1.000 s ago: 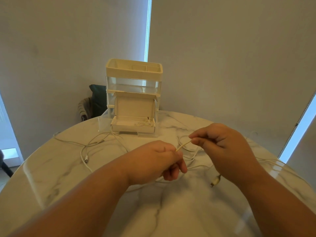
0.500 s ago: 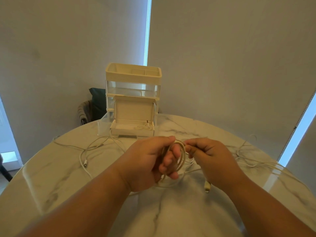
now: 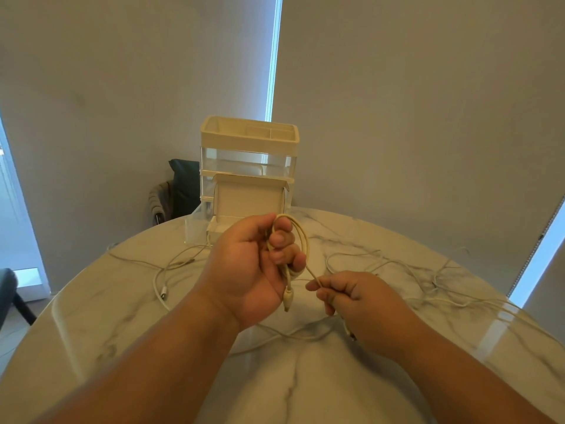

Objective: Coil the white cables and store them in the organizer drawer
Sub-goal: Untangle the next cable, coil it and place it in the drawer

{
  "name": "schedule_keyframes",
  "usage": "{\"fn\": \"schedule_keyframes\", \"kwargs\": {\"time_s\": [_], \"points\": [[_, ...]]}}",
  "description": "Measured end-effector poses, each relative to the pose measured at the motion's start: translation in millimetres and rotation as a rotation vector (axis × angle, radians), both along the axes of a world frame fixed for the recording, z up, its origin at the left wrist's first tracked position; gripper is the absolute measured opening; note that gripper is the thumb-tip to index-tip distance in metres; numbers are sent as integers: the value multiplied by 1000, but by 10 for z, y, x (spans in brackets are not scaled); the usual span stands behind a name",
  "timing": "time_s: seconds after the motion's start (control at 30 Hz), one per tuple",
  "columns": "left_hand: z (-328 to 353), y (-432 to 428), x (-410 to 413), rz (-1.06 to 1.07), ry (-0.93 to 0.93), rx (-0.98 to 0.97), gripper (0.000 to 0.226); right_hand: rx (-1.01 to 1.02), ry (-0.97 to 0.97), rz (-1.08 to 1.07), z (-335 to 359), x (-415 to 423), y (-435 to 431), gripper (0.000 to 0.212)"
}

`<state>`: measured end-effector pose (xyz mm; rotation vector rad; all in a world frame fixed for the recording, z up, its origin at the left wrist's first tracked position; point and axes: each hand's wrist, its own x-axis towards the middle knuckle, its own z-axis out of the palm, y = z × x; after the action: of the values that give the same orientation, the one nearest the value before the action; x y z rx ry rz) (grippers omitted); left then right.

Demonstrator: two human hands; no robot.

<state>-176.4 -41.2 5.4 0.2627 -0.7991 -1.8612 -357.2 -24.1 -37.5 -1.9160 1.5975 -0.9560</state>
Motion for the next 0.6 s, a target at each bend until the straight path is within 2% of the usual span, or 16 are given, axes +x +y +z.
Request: {"fn": "schedule_keyframes", "kwargs": {"time_s": [0.13,0.27,0.3,0.37,0.4,0.43,0.47,0.53,0.6], "points": [[6,10,-15,5,-44,-6,23,16,2,-8,1,-35,-11,21],[-54,-4,-71,25,-309,-59,31,23,136,3,-10,-68,17,17],[-71,-3,-85,18,-362,-67,31,-2,182,11,-5,-88,30,22],[-98,-2,-102,-5,-416,-76,30,-22,184,39,17,-115,81,54],[-105,0,-108,-20,-421,-79,30,-18,87,58,39,-106,115,68],[-109,4,-108,-41,-412,-79,31,-19,-47,93,59,-84,143,72],[-111,8,-107,-73,-390,-78,31,-37,-203,141,77,-44,165,67],[-107,9,-99,-155,-319,-82,31,-80,-431,191,96,60,186,42],[-108,0,-91,-209,-251,-90,31,-131,-459,170,70,134,169,29]]}}
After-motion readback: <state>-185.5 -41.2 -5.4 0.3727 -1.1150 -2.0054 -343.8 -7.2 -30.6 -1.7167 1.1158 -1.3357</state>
